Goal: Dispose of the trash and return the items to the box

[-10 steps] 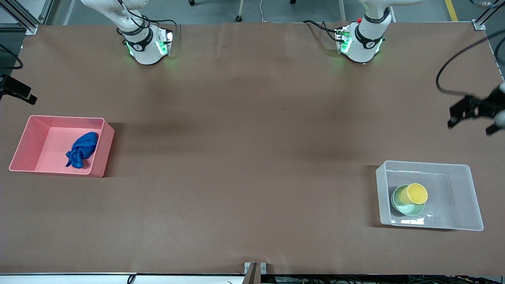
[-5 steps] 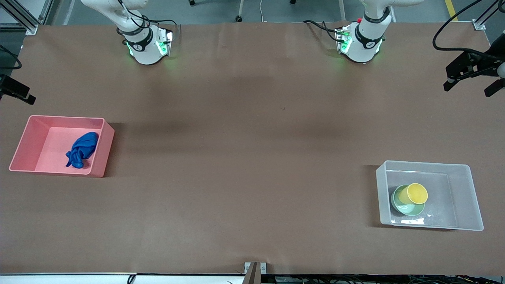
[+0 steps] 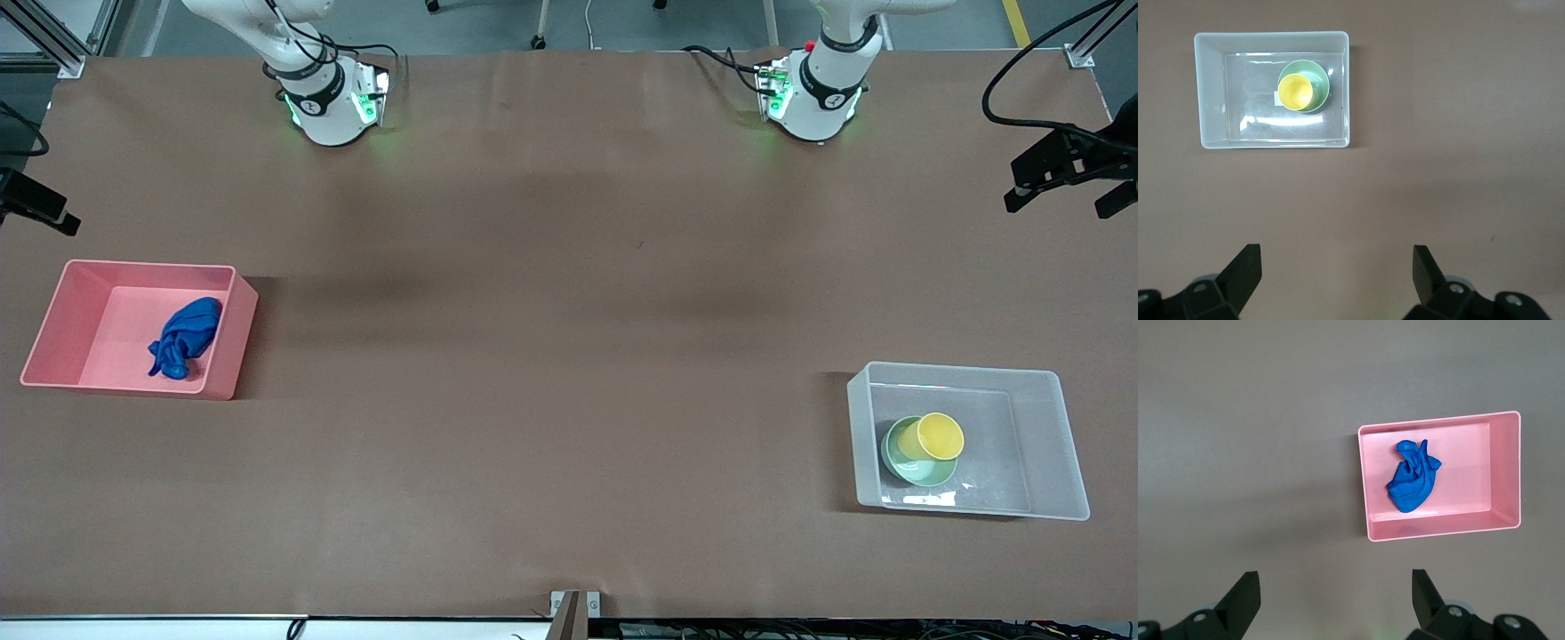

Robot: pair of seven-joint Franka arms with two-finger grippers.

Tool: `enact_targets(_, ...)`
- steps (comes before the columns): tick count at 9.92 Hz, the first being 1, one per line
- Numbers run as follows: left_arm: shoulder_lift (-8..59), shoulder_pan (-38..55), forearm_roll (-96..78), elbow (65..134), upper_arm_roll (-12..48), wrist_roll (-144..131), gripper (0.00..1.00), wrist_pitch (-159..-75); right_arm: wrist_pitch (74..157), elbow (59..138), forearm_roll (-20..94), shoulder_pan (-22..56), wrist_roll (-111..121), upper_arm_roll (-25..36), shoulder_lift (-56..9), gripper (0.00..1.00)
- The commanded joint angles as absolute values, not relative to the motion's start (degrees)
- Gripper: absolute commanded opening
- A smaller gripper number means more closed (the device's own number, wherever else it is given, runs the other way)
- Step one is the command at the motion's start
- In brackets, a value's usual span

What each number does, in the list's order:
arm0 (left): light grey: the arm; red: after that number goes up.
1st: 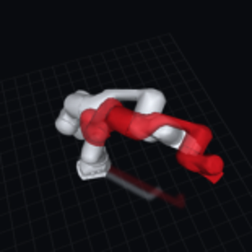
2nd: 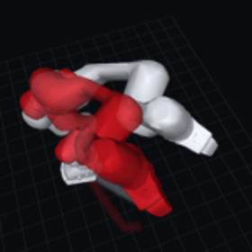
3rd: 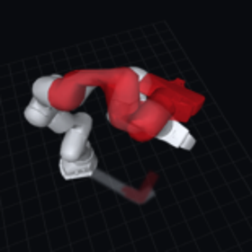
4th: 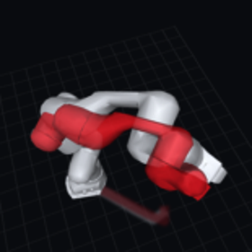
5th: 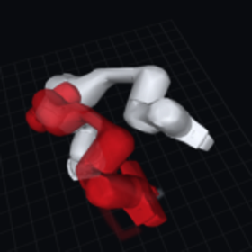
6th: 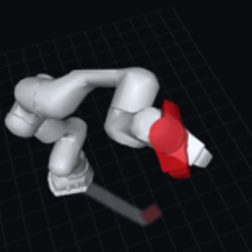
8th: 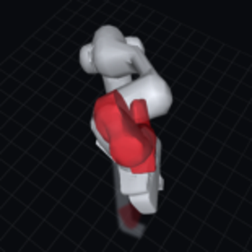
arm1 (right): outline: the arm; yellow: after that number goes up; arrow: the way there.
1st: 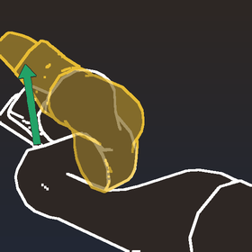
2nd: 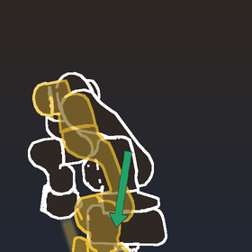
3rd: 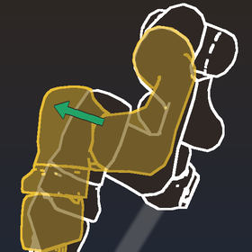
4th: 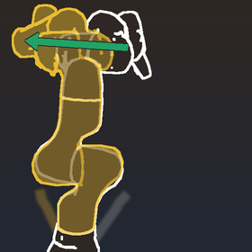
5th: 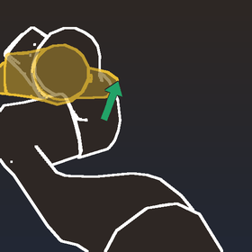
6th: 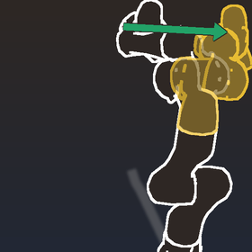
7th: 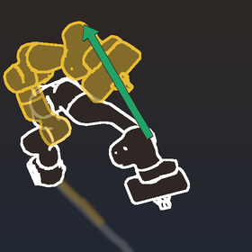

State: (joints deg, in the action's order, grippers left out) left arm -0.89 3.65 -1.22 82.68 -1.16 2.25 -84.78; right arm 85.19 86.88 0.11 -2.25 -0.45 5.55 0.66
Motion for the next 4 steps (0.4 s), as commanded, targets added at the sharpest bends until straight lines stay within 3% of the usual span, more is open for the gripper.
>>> enact_targets(1, -1.49, 2.99, -0.26, 85.68, 0.0, 1.58, 1.0, -83.85, 85.17, 86.92, -0.44, -2.72, -0.61, 5.18, 0.88, 1.0)
enact_targets(4, -1.76, 2.72, 0.0, 85.78, 0.35, 1.58, 1.0, -83.94, 85.25, 86.92, -0.44, -2.72, -0.53, 5.19, 0.88, 1.0)
